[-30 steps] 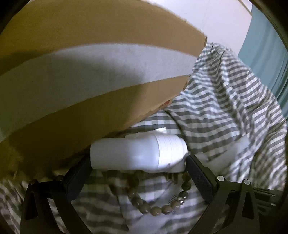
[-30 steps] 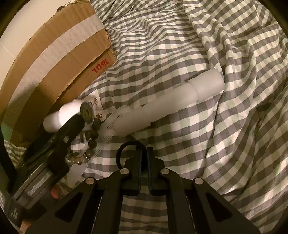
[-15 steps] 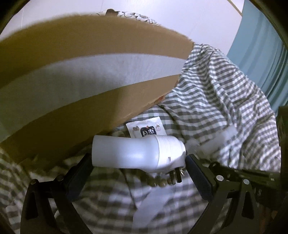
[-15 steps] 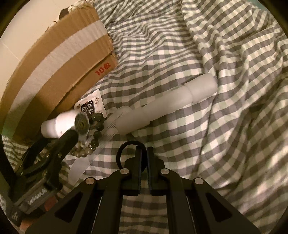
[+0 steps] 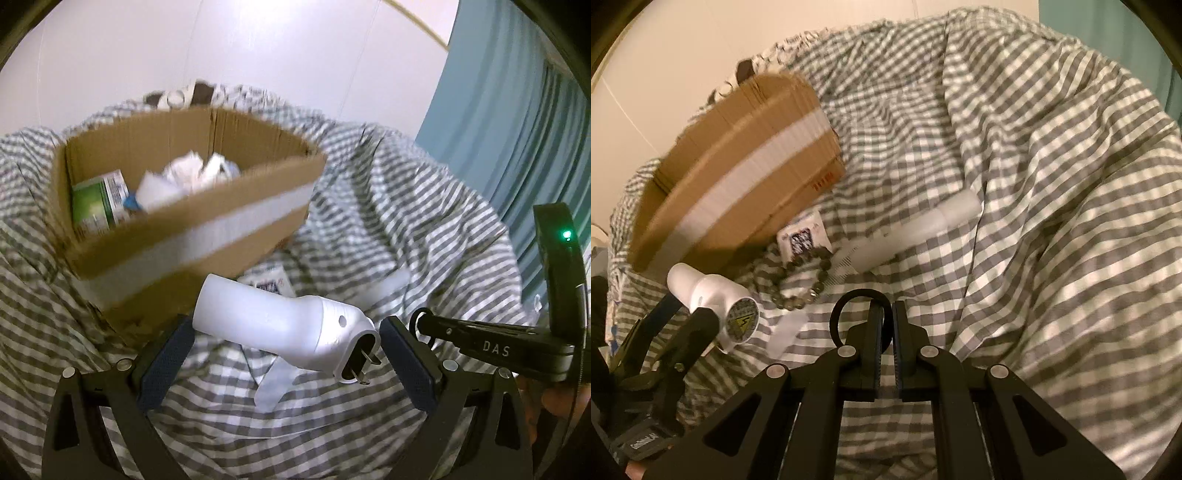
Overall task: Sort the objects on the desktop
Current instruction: 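Carry white bottle and black hair tie into the cardboard box and release both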
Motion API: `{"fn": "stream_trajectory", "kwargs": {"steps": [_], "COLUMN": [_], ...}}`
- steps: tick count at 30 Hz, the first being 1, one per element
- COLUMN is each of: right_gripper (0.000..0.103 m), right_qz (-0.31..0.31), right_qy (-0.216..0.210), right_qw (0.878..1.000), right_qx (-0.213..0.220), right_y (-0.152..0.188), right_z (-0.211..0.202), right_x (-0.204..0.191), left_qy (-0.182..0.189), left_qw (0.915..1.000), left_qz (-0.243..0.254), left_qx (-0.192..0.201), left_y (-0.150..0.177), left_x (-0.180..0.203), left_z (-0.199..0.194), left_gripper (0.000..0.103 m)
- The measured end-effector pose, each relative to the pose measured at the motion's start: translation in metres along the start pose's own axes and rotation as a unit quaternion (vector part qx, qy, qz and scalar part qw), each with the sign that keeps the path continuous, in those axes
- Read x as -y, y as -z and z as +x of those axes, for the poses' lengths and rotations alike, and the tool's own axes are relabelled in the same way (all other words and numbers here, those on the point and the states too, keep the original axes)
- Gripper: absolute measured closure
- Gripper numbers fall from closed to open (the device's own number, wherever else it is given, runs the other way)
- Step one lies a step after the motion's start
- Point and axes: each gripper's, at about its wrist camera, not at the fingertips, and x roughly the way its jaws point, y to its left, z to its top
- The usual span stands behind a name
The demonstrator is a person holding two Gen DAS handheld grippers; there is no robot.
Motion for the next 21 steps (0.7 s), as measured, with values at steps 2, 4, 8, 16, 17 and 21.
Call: {"fn": "stream_trajectory", "kwargs": {"steps": [2, 4, 8, 16, 17, 21], "right_gripper": [0.098, 0.098, 0.098, 0.098, 0.098, 0.098], "right_qz": [-0.006, -0.015, -0.038, -0.087, -0.091, -0.107], "right_qy": [0.000, -0.004, -0.010, -0.036, -0.040, -0.059], "right_qw": [1.000, 0.999, 0.998, 0.992, 0.991, 0.989], "right_qx": [0.015, 0.030, 0.052, 0.083, 0.084, 0.079], "right_y": [-0.006, -0.012, -0.029, -0.078, -0.084, -0.112], "right_z": [-0.014, -0.032, -0.054, -0.065, -0.063, -0.041], "right_x": [-0.009, -0.019, -0.043, -0.105, -0.112, -0.141], "left_qy": [0.006, 0.012, 0.016, -0.012, -0.019, -0.044], "left_qw": [0.9998, 0.9992, 0.9971, 0.9930, 0.9927, 0.9922], "left_qz": [-0.002, -0.005, -0.009, -0.014, -0.014, -0.017], "left_qx": [0.018, 0.037, 0.074, 0.116, 0.118, 0.115], "left_y": [-0.011, -0.027, -0.059, -0.126, -0.131, -0.147], "left_x": [0.000, 0.000, -0.005, -0.040, -0.046, -0.075], "left_z": [-0.014, -0.026, -0.047, -0.059, -0.058, -0.042], "left_gripper": [0.001, 0.001, 0.001, 0.001, 0.001, 0.001]}}
